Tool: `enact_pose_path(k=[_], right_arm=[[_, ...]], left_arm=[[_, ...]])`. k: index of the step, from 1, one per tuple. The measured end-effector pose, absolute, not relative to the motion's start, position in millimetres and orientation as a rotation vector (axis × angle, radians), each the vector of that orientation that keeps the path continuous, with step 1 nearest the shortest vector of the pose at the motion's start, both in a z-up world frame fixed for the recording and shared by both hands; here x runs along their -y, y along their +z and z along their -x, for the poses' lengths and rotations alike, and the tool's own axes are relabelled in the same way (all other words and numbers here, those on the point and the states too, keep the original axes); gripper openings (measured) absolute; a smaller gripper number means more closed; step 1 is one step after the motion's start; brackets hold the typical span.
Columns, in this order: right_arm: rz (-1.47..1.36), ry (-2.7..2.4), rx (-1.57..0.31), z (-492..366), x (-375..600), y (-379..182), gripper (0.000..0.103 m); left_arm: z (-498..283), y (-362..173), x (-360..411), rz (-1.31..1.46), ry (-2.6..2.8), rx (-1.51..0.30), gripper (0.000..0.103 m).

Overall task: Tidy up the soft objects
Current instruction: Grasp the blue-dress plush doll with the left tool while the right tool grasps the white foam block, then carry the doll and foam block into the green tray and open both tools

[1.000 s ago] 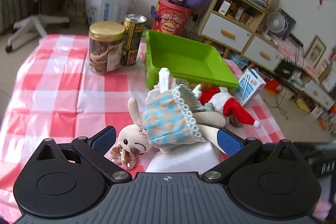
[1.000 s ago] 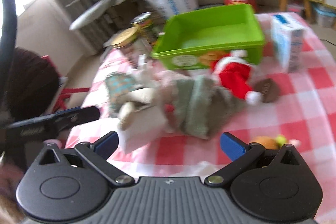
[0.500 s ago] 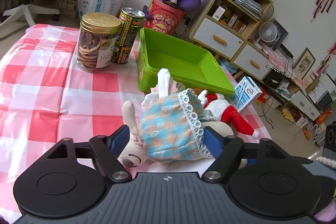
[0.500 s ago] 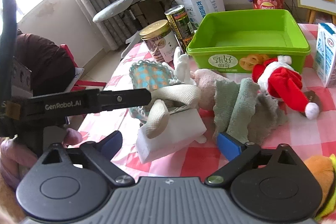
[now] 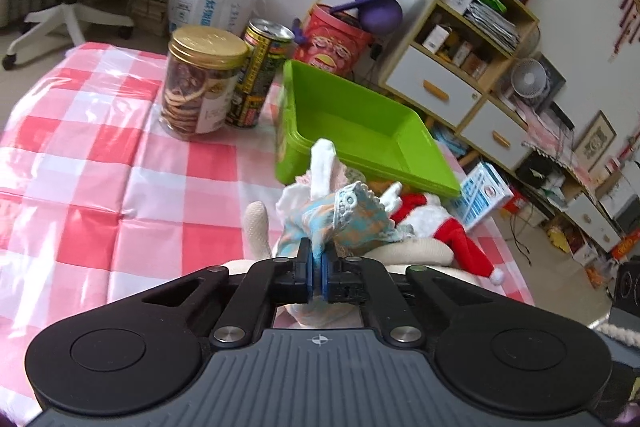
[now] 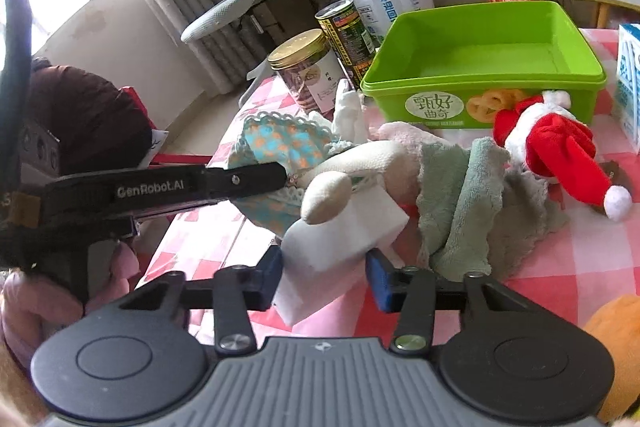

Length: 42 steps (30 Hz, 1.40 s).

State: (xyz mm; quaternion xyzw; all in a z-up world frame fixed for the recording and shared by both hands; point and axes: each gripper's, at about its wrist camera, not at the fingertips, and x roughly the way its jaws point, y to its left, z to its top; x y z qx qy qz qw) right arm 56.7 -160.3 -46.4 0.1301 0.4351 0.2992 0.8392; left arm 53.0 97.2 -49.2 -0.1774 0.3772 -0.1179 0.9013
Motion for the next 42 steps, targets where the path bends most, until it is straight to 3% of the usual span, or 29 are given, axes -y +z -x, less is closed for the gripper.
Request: enact_pose_path(k=[5, 27, 35, 42], right_arm=[[-0.267, 0.647, -0.908, -53, 162, -42, 0.012], [-0.429, 0.568, -0.754, -50, 219, 11, 0.011], [-0.548, 0.383, -0.673, -94, 252, 33, 0.012], [-0.622, 0.228, -0.613, -132, 272, 17, 0.012]], left_arm=[[-50, -44, -100, 0.375, -0.223, -0.768, 0.0], [-34, 8, -110, 0.424, -0.135, -0.63, 0.0], [-74, 33, -90, 0.405, -0.15, -0.613, 0.0], [-121, 35, -49, 0.319, -0.178, -0.624, 0.0]])
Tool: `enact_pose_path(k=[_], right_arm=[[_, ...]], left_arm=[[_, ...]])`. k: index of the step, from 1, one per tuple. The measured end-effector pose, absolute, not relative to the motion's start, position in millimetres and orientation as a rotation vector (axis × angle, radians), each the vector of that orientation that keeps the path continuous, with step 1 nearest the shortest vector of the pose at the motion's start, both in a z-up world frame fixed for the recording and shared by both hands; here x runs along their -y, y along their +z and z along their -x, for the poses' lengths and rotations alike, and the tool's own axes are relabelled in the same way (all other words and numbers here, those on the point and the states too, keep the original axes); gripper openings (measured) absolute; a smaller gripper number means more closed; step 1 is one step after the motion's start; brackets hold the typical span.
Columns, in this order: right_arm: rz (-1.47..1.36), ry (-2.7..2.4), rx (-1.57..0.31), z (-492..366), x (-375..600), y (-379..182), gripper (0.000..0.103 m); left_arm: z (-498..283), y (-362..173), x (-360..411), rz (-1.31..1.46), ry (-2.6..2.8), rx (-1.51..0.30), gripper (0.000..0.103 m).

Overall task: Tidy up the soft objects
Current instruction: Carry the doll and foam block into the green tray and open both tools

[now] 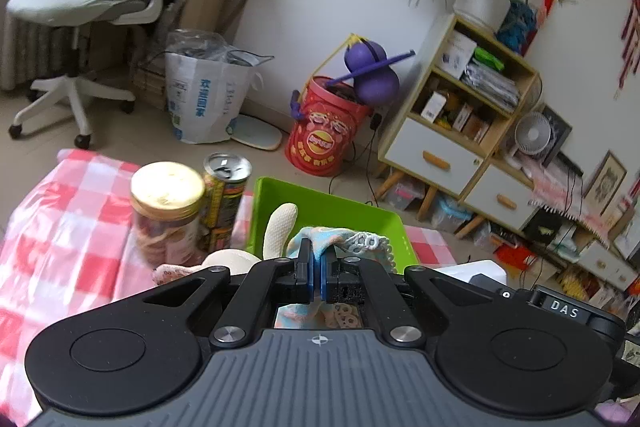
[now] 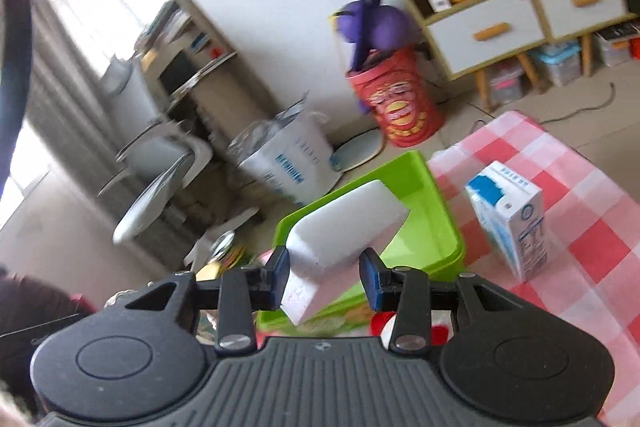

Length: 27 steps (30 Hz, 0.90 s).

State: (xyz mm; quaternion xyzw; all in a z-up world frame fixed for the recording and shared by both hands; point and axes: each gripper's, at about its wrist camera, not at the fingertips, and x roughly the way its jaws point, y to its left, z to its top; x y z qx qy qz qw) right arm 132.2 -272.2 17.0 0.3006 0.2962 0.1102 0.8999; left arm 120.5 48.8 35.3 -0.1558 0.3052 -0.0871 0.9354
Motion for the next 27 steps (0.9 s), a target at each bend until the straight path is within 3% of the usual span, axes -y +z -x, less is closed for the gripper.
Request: enact_pose_path(k=[14, 27], right_arm=[[-0.604, 0.256, -0.65, -190, 267, -32, 0.012], [-0.564, 0.231, -0.724, -204, 265, -66, 0.013]], left_arm=[[-207, -15, -7, 0.228, -0.164, -0.707, 0.0], [-237, -37, 17, 0.223, -0.207, -0.738, 0.0]])
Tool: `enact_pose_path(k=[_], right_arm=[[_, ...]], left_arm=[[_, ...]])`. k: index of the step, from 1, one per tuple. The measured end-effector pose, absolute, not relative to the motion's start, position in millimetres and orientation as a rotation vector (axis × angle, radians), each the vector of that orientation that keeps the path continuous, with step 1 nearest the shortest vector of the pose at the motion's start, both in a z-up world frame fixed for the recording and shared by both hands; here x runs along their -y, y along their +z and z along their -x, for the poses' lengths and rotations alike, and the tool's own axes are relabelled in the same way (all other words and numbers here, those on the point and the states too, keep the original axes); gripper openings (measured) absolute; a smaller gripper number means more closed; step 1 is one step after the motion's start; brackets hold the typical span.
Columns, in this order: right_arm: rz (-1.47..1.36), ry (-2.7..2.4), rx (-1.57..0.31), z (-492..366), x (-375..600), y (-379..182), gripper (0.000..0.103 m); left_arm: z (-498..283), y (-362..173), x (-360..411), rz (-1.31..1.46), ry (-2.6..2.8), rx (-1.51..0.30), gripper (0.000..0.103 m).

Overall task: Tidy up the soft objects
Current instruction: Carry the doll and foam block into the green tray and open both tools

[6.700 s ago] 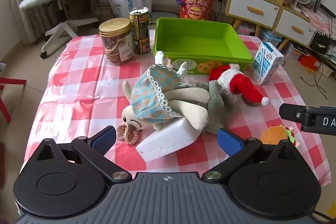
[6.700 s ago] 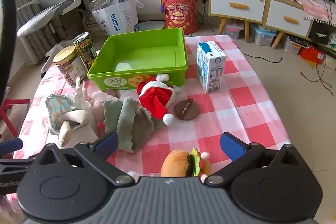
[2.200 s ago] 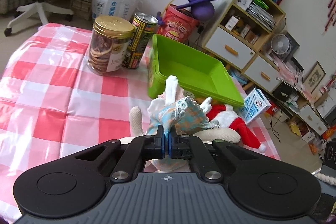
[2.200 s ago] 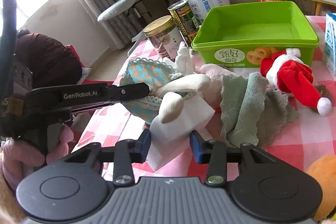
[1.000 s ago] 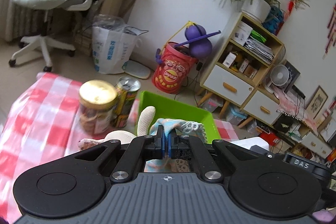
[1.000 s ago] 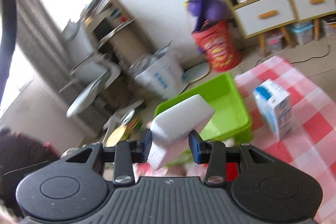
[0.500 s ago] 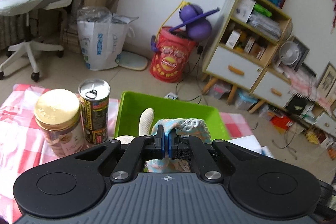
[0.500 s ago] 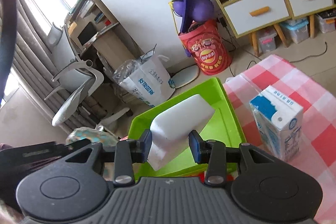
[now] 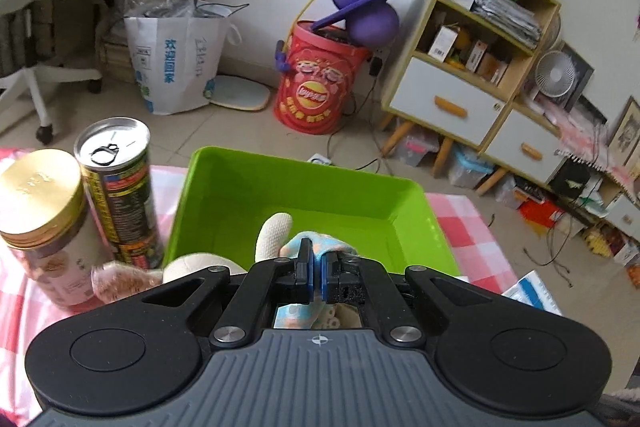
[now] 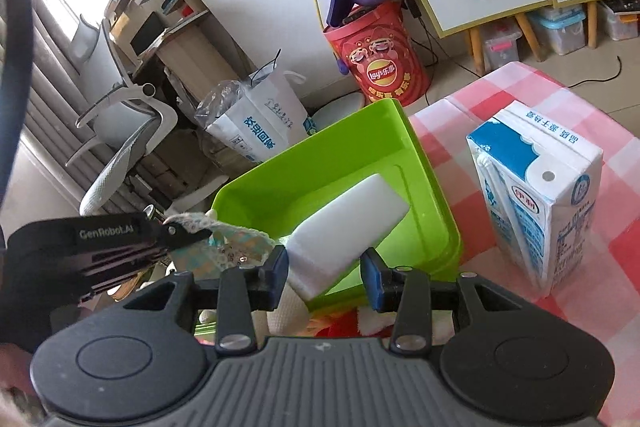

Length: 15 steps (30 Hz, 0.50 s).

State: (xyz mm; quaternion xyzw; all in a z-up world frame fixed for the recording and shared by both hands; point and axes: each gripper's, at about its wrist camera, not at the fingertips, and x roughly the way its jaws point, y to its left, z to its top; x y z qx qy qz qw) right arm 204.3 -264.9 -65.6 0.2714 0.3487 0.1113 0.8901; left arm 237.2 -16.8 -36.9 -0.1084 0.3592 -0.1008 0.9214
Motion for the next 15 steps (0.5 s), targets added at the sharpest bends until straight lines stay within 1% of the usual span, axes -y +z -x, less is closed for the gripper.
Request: enact_pose_path(k=[3, 6, 8, 9, 10, 11, 12, 13, 14, 15], right_arm=[[-0.528, 0.221, -0.721, -204, 261, -63, 0.015], [-0.519, 0.214, -0.724, -203, 260, -61, 0.016], [-0.53, 0.211, -0.729, -204, 262, -60, 0.018], [-0.531, 0.207, -0.732, -205, 263, -60, 0.019], [-0.53, 0.202, -0.731, -204, 264, -59, 0.023], [-0.532, 0.198, -0.731, -204, 265, -58, 0.029], [-0.535, 0.197, -0.73, -204, 266, -57, 0.032], [-0.542, 0.198, -0.727, -203, 268, -55, 0.036], [-0.547, 0.2, -0.723, -202, 269, -52, 0.037], [-0.549, 0.202, -0.719, -202, 269, -51, 0.037]], left_arm=[[-238, -36, 17, 0.251, -0.231, -0.72, 0.0], [-243, -38, 20, 0.231, -0.227, -0.743, 0.001], [-246, -41, 22, 0.203, -0.208, -0.771, 0.008], [-246, -42, 22, 0.194, -0.197, -0.777, 0.009], [-246, -42, 21, 0.188, -0.195, -0.782, 0.015], [-246, -43, 21, 0.184, -0.195, -0.785, 0.019], [-245, -42, 20, 0.18, -0.193, -0.781, 0.022], [-244, -41, 20, 0.175, -0.192, -0.778, 0.031], [-242, -40, 20, 0.17, -0.192, -0.774, 0.038], [-240, -38, 20, 0.167, -0.192, -0.767, 0.041]])
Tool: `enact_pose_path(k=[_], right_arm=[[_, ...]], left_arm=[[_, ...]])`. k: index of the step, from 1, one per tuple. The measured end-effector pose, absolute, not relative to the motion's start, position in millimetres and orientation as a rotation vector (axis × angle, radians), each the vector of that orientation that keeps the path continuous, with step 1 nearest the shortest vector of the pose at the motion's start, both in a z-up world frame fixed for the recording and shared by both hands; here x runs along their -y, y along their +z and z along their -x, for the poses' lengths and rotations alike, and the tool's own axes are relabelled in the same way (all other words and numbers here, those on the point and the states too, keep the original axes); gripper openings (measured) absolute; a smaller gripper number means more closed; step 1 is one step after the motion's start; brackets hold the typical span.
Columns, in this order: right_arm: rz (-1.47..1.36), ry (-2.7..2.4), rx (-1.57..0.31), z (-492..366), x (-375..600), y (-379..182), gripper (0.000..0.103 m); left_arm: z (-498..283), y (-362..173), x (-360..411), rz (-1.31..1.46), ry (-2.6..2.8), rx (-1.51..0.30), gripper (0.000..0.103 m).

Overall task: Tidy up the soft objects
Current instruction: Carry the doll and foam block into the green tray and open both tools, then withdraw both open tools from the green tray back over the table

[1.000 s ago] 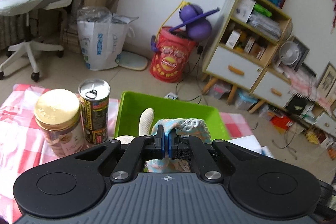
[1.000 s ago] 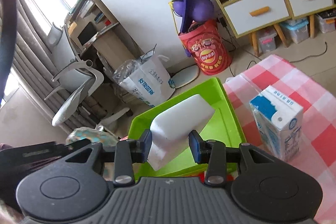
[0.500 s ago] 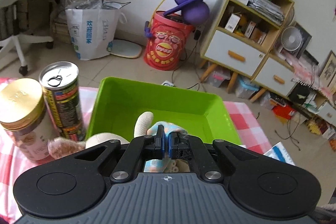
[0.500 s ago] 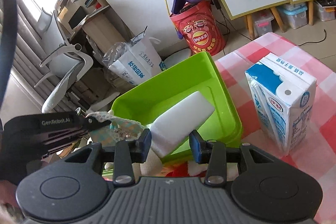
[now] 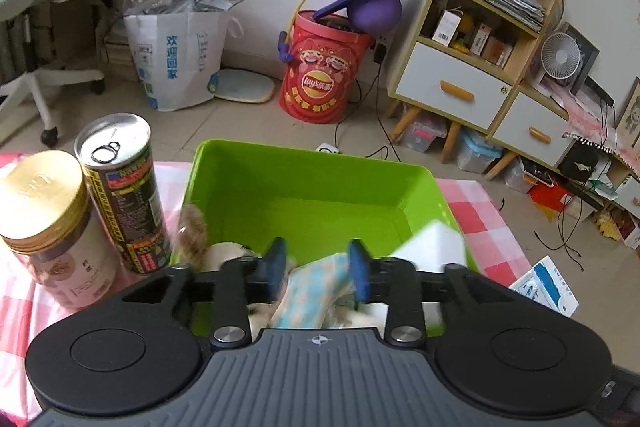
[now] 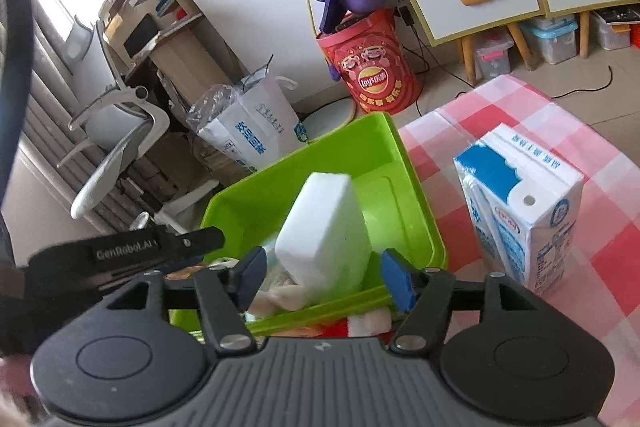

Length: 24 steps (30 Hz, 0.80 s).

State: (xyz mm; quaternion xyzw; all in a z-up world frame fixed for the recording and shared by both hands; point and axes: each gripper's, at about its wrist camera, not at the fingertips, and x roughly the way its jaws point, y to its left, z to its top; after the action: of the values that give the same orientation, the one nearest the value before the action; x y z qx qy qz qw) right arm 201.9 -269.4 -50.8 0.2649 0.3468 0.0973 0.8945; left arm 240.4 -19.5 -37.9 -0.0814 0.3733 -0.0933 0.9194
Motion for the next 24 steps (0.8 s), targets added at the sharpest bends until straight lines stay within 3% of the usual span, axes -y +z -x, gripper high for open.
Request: enact_pose_path(k=[6, 13, 24], right_arm=[[-0.536, 0.204, -0.722, -194, 271, -38, 0.041], [-0.473, 0.182, -0.753, -175, 271, -11, 0.054], [-0.363, 0.205, -0.771, -131, 270, 35, 0.066]], left_arm=[[-226, -25, 19, 0.122, -0.184, -0.772, 0.059], [-192, -6, 4, 0.107, -0.167, -0.765, 0.081], [-135, 11, -18, 0.074, -0.149, -0.761, 0.088]])
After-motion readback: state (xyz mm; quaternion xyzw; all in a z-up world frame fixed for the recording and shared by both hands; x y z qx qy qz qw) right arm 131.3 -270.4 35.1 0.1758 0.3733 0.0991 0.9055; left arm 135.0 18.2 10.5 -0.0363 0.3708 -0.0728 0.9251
